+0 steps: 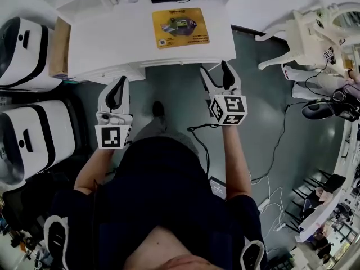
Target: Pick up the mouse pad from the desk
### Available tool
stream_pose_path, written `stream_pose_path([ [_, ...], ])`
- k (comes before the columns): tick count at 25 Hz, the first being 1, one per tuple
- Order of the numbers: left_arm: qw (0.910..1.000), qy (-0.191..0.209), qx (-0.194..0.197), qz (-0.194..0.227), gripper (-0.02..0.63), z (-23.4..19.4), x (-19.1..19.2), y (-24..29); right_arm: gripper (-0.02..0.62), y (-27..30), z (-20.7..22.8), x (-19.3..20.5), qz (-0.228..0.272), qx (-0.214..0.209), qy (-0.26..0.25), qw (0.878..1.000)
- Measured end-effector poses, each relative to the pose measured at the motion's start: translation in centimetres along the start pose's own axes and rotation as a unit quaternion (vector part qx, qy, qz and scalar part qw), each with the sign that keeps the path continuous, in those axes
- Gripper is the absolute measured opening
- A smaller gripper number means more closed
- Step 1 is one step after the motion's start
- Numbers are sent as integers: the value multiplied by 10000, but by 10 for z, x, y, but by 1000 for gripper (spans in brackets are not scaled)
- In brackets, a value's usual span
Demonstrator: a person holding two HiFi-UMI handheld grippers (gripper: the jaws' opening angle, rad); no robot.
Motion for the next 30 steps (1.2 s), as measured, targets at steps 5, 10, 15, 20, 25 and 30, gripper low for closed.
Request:
stream_pose_path([
  [5,10000,-31,59,-69,2,-19,4,35,319,48,25,6,-238,9,587,9980],
  [10,9998,15,-31,-200,3,-28,9,60,319,86,52,15,-474,-36,851,9952],
  [15,9991,-10,-343,-258,3,-33,10,76,318,122,81,31,-722,-239,1435,9867],
  [20,9974,-22,-573,-443,3,-29,10,89,318,155,107,56,-1119,-572,2221,9669],
  [25,9958,270,-601,-640,3,-25,17,102,318,182,128,75,-1318,-672,2731,9505],
  [30,9945,244,-701,-742,3,-22,18,114,316,203,141,93,-1481,-719,3082,9370],
])
Point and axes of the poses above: the fingertips, and each gripper's own axes: y forward along the fingers, z to its right, x out of its underside, the point moved 6 cm from there along -y, backward along the fingers, and after that the axes turned 6 degrees about -z, right-handed, at the moved point
